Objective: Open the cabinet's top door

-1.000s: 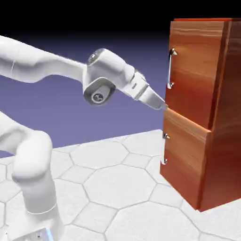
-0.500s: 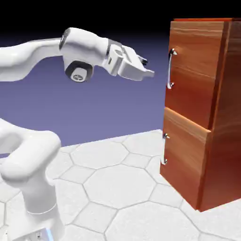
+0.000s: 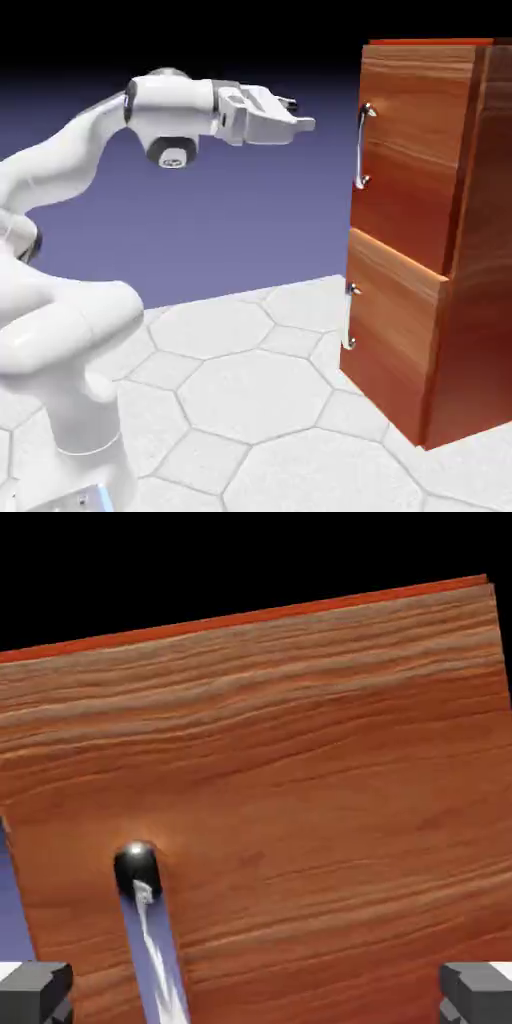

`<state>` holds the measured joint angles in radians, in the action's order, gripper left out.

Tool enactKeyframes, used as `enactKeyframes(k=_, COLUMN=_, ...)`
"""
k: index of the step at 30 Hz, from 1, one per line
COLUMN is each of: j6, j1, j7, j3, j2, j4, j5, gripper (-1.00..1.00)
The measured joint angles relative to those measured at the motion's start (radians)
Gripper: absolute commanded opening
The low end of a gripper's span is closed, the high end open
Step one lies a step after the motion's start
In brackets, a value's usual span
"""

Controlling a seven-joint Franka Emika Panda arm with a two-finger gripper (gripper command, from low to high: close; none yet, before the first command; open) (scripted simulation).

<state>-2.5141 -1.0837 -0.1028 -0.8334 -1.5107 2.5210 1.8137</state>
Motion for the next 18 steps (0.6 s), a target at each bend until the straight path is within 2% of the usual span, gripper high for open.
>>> enactKeyframes(k=11, j6=0.138, j1=-0.289, j7=0.168, j3=-0.22, j2=-0.248, j4=-0.076, j5=0.479, gripper=0.0)
enactKeyframes(k=13, j6=0.14, j1=-0.294, j7=0.171, j3=-0.223, j2=-0.252, j4=-0.077, j5=0.486, gripper=0.0)
enactKeyframes(k=17, j6=0.147, j1=-0.44, j7=0.156, j3=-0.245, j2=-0.246, j4=-0.209, j5=0.555, gripper=0.0)
enactKeyframes(k=18, j6=0.147, j1=-0.441, j7=0.156, j3=-0.245, j2=-0.246, j4=-0.21, j5=0.555, gripper=-1.0)
